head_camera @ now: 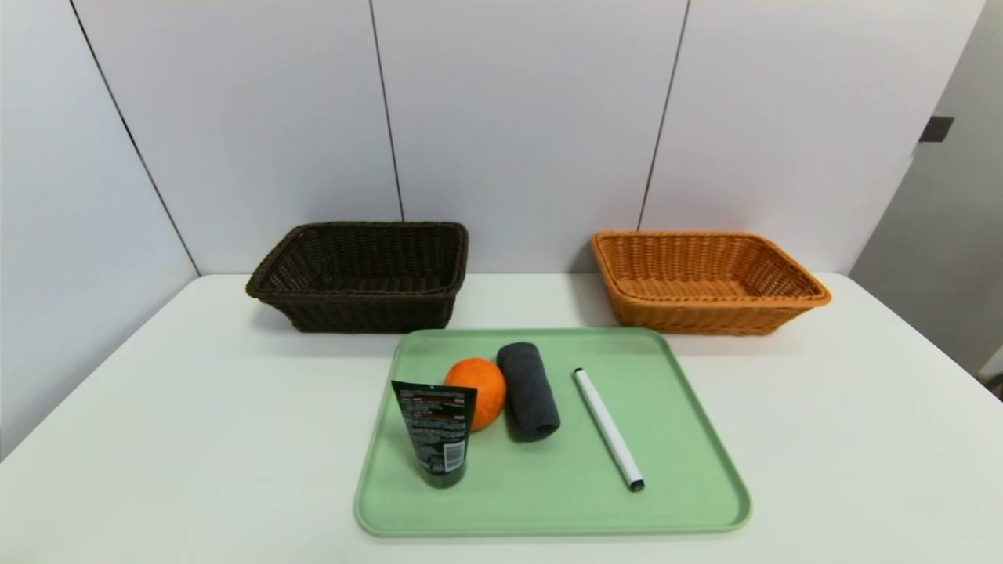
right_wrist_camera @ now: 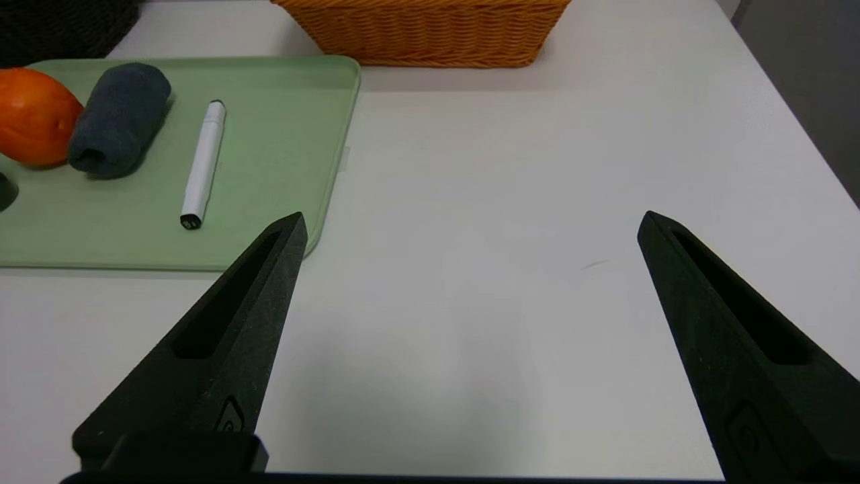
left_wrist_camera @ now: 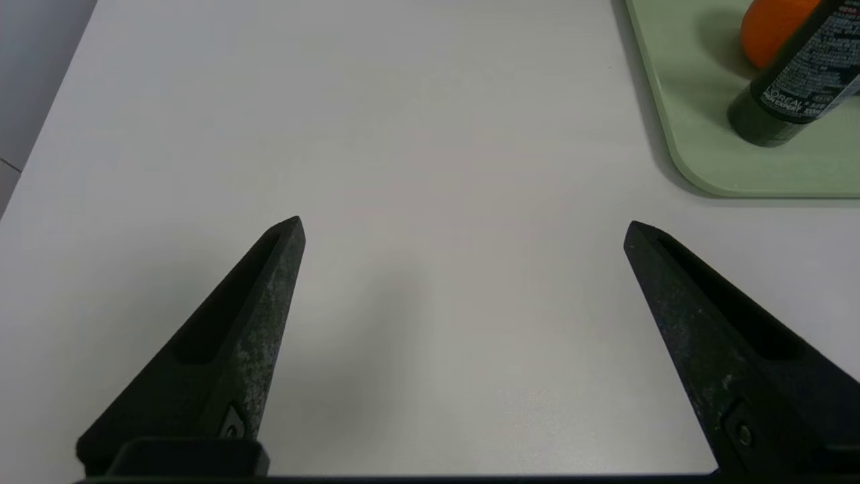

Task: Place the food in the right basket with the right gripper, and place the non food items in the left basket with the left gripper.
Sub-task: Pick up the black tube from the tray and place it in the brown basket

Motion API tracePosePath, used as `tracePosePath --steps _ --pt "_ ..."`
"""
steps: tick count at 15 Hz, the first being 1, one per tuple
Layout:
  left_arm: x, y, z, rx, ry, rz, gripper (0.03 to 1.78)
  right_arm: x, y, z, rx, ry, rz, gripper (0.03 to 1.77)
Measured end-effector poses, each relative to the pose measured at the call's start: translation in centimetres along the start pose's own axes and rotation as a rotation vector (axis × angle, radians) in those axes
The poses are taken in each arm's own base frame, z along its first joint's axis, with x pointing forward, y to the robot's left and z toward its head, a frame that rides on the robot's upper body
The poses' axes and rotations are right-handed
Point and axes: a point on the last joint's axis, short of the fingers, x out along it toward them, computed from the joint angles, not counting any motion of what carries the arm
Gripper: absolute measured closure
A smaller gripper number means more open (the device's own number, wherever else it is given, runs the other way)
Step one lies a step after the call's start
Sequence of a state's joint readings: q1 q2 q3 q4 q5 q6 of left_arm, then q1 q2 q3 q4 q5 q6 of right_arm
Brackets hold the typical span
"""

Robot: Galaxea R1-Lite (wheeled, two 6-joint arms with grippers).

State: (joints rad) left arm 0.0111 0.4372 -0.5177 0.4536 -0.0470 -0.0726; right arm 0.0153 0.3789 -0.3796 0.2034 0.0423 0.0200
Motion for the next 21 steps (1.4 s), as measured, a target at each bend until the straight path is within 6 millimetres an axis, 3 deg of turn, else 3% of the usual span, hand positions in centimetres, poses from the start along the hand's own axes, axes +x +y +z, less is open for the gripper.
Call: tracePosePath --steps 7,14,16,21 --pt "5.3 -0.3 7.9 -0.006 0.138 0.008 0.12 5.5 0.1 6.7 0.014 0.164 0.095 0.1" --pt "10.2 -1.0 14.6 0.066 0.144 -0.066 0.12 10.9 0.6 13.6 -0.001 0.162 0.14 0.1" --pt "11.0 -1.5 15.9 0.077 0.158 -0.095 0.12 12.2 0.9 15.4 -0.006 0.186 0.164 0.1" --pt "12.7 -3.6 16.9 0.118 0.219 -0.194 0.12 14.1 2.2 17.4 -0.008 0.248 0.323 0.1"
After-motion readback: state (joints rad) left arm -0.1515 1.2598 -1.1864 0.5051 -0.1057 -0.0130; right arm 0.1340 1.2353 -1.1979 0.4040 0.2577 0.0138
